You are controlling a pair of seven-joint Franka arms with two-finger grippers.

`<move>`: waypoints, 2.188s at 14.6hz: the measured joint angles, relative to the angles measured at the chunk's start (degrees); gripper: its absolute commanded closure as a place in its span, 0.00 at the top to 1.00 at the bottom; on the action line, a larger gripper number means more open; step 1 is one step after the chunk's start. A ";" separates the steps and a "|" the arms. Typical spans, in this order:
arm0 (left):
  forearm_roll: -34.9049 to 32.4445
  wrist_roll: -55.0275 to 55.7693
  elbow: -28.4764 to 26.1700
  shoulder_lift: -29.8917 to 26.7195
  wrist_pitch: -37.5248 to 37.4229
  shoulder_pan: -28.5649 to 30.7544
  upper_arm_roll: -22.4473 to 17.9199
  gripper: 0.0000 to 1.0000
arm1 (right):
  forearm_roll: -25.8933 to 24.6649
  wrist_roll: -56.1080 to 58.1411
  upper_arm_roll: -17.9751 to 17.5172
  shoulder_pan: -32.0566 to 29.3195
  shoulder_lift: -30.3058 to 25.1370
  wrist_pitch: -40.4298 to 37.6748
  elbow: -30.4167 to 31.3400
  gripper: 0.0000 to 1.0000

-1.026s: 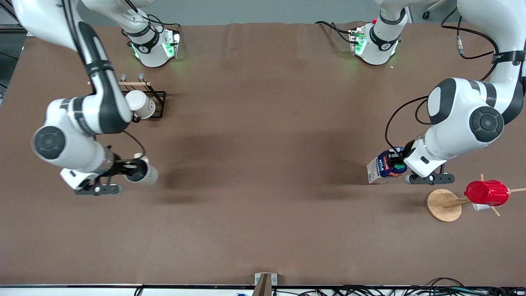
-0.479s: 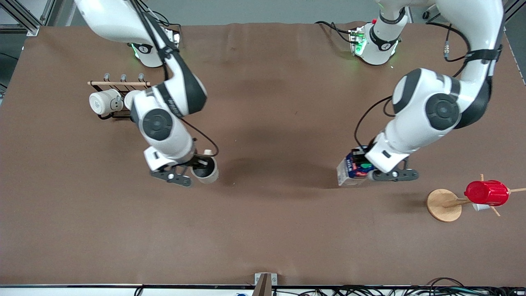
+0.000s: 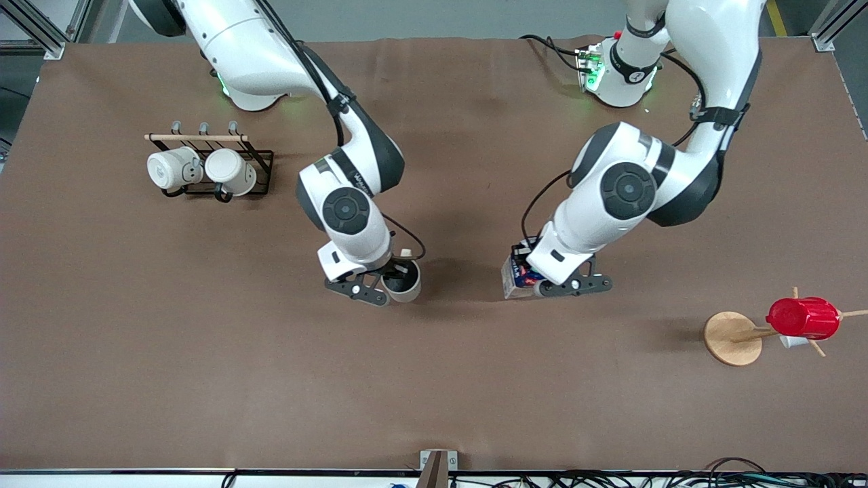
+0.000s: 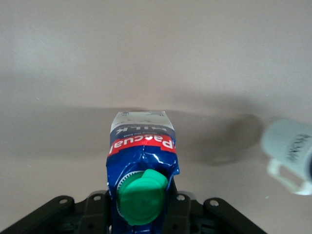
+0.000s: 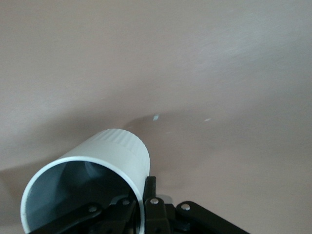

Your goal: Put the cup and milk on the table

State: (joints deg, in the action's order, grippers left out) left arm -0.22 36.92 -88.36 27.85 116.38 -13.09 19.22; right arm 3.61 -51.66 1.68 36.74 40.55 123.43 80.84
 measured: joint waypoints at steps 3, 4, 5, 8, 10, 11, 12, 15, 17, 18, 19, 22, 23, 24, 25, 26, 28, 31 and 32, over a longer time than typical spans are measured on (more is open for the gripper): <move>0.00 3.26 2.98 2.77 0.00 -2.95 0.00 0.35 | 0.02 -1.00 0.02 2.68 1.16 1.32 -0.23 0.02; 0.00 4.13 3.82 3.75 0.02 -3.87 -0.01 0.35 | 0.02 -1.21 0.03 3.52 1.38 1.38 -0.26 0.04; 0.00 5.22 4.40 4.70 0.13 -4.78 -0.03 0.35 | 0.02 -1.37 0.03 4.23 1.57 1.45 -0.27 0.08; 0.00 7.12 5.60 7.12 0.55 -6.62 -0.08 0.35 | 0.02 -1.51 0.11 4.94 1.94 1.52 -0.28 0.14; 0.00 7.17 5.95 7.80 0.58 -6.75 -0.12 0.35 | 0.02 -1.50 0.32 4.93 2.21 1.85 -0.28 0.28; 0.00 7.17 6.06 7.88 0.58 -6.72 -0.20 0.35 | 0.02 -1.50 0.41 4.93 2.31 2.44 -0.28 0.36; 0.00 7.17 6.16 7.88 0.58 -6.68 -0.23 0.35 | 0.02 -1.50 0.45 4.93 2.37 2.88 -0.28 0.43; 0.00 7.17 6.24 7.93 0.58 -6.69 -0.23 0.36 | 0.02 -1.48 0.55 4.87 2.39 3.08 -0.31 0.83; 0.00 7.22 6.32 8.13 0.66 -6.87 -0.19 0.37 | 0.02 -1.45 0.80 4.68 2.36 2.93 -0.53 0.88; 0.00 7.35 6.39 8.34 0.98 -7.08 -0.17 0.37 | 0.02 -1.41 1.02 4.50 2.22 2.07 -0.82 0.88; 0.00 7.52 6.43 8.62 1.59 -7.35 -0.16 0.37 | 0.00 -1.00 1.24 4.10 1.74 0.08 -1.20 0.90; 0.00 7.93 6.70 9.48 3.28 -8.19 -0.15 0.77 | -0.03 3.69 1.84 0.49 -2.86 -9.64 -2.82 0.92; 0.00 7.94 6.83 9.63 3.34 -8.31 -0.15 1.00 | -0.04 6.14 1.94 -1.71 -5.50 -12.78 -2.96 0.92; 0.00 7.94 6.89 9.72 3.34 -8.37 -0.15 1.00 | -0.05 9.04 2.03 -4.25 -8.40 -15.63 -2.90 0.92; 0.00 7.94 6.92 9.77 3.35 -8.46 -0.15 1.00 | -0.06 12.29 2.10 -7.07 -11.33 -18.33 -2.80 0.93; -0.05 7.94 7.02 9.78 3.36 -8.60 -0.15 1.00 | -0.08 15.69 2.15 -9.96 -14.12 -20.84 -2.61 0.94; -1.07 7.94 7.56 9.70 3.35 -8.77 -0.15 1.00 | -0.78 22.53 2.21 -15.18 -18.77 -24.01 -1.89 0.96; -6.31 7.94 8.97 7.97 2.25 -8.08 -0.45 1.00 | -2.99 28.83 2.23 -20.48 -23.15 -26.65 -1.29 1.00; -7.64 7.94 9.26 6.57 0.27 -7.37 -0.55 1.00 | -3.17 30.19 2.24 -21.73 -24.31 -27.35 -1.24 1.00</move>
State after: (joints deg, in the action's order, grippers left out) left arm -7.86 44.86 -79.10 34.42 116.65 -20.46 18.67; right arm 0.44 -21.47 3.92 15.01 16.24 96.08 79.60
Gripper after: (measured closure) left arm 0.000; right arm 0.022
